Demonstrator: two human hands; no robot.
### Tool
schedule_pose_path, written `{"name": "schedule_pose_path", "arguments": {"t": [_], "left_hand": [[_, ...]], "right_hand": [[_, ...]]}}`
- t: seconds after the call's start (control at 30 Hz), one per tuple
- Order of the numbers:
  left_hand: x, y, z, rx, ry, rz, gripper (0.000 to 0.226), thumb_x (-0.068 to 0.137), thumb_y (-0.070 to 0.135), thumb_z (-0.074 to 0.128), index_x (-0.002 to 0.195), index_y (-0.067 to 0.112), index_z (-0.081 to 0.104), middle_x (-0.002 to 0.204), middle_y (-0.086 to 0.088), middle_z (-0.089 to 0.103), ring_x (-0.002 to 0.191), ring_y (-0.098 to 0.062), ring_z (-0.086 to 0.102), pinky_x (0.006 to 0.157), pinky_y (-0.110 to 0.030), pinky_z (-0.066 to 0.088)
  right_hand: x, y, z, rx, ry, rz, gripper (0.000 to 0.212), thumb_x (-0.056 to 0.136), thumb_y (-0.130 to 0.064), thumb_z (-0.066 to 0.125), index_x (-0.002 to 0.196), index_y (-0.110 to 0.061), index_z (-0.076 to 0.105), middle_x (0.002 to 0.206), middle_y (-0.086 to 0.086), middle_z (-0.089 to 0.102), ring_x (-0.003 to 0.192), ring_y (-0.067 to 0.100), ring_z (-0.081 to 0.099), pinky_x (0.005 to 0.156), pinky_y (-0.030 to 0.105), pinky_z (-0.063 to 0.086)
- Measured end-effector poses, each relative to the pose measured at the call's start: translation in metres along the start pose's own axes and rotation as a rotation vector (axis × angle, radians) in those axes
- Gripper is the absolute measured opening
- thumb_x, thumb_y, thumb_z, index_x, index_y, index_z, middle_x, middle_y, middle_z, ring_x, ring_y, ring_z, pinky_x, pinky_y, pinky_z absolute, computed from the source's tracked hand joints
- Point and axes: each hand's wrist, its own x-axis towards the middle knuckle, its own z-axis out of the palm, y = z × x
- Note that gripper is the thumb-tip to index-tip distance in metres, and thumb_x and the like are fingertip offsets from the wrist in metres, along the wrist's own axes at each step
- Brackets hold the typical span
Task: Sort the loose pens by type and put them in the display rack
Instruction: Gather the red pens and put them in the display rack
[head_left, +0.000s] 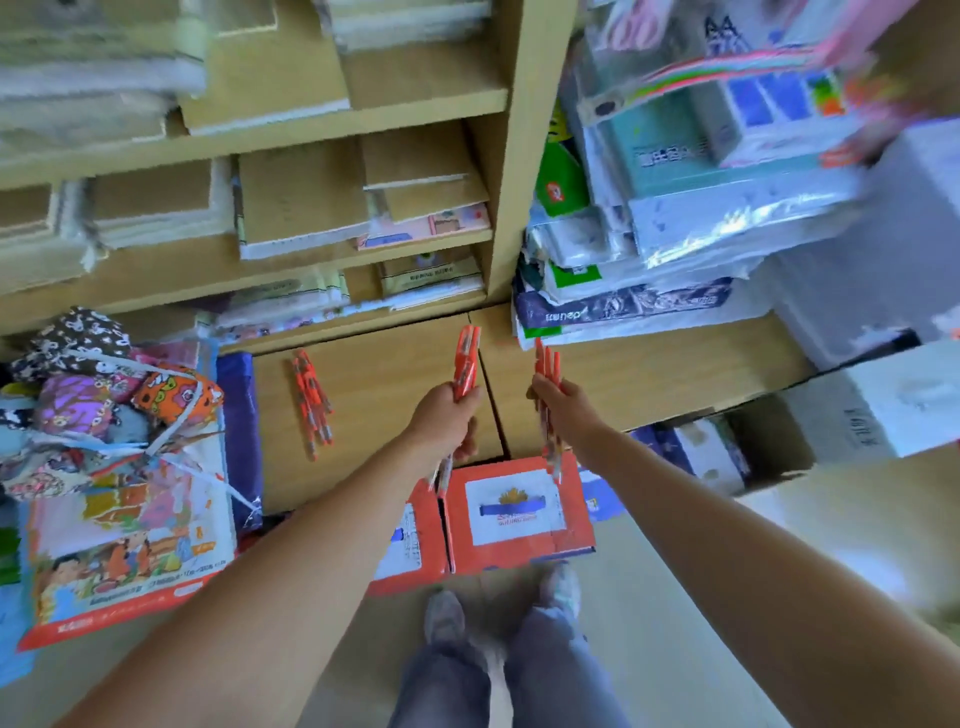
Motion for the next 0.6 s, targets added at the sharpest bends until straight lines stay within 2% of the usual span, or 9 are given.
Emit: {"name": "schedule_pose_path", "arguments": {"t": [0.1,0.23,0.33,0.4,0.47,0.53,0.6], "left_hand": [[-0.012,0.033,0.052,0.077,-0.072,0.04,0.018,0.101,0.026,0.046,0.089,0.013,0.046,0.061,-0.006,0.048,0.041,-0.017,0.045,0.037,-0.019,0.035],[-0.017,0.072,0.135,0.176,-0.141,0.085,0.021,0.101,0.027,0.046,0.083,0.017,0.043,0.056,-0.008,0.049,0.042,-0.021,0.046,0.037,-0.02,0.036],[-0.019,0.098,0.205,0.248,-0.165,0.119,0.021,0.101,0.027,0.045,0.082,0.018,0.043,0.054,-0.007,0.051,0.038,-0.017,0.049,0.036,-0.02,0.036],[-0.019,0.115,0.254,0.279,-0.185,0.13,0.02,0.102,0.026,0.045,0.087,0.013,0.044,0.054,-0.008,0.052,0.034,-0.013,0.049,0.035,-0.019,0.037],[-0.02,0.131,0.305,0.299,-0.218,0.146,0.018,0.102,0.025,0.044,0.094,0.009,0.045,0.057,-0.009,0.053,0.039,-0.016,0.05,0.037,-0.02,0.039],[-0.021,0.148,0.354,0.312,-0.251,0.17,0.018,0.101,0.026,0.044,0.097,0.008,0.046,0.06,-0.009,0.054,0.045,-0.019,0.051,0.04,-0.023,0.041],[-0.021,0.163,0.399,0.325,-0.278,0.178,0.021,0.101,0.026,0.044,0.095,0.007,0.048,0.061,-0.008,0.054,0.047,-0.02,0.051,0.042,-0.025,0.042]], "right_hand": [[-0.013,0.003,-0.056,-0.048,0.071,0.022,0.036,0.1,-0.025,0.045,0.066,-0.019,0.053,0.063,0.0,0.046,0.057,0.012,0.041,0.053,0.025,0.032],[-0.021,0.012,-0.149,-0.016,0.101,0.081,0.036,0.099,-0.031,0.045,0.067,-0.019,0.055,0.058,0.001,0.046,0.05,0.015,0.042,0.049,0.024,0.032],[-0.028,0.023,-0.227,0.014,0.093,0.108,0.034,0.098,-0.032,0.047,0.069,-0.018,0.056,0.057,0.005,0.05,0.041,0.013,0.046,0.04,0.02,0.037],[-0.037,0.029,-0.28,0.08,0.089,0.112,0.032,0.099,-0.027,0.048,0.071,-0.015,0.056,0.06,0.007,0.049,0.043,0.013,0.045,0.038,0.018,0.039],[-0.046,0.038,-0.335,0.162,0.097,0.105,0.027,0.099,-0.023,0.05,0.077,-0.01,0.059,0.062,0.008,0.051,0.046,0.015,0.05,0.046,0.023,0.051],[-0.052,0.047,-0.386,0.196,0.11,0.094,0.023,0.098,-0.022,0.054,0.083,-0.007,0.062,0.066,0.009,0.056,0.051,0.016,0.056,0.063,0.031,0.058],[-0.054,0.057,-0.432,0.261,0.153,0.093,0.02,0.096,-0.02,0.056,0.087,-0.003,0.063,0.071,0.013,0.057,0.053,0.018,0.059,0.059,0.028,0.059]]}}
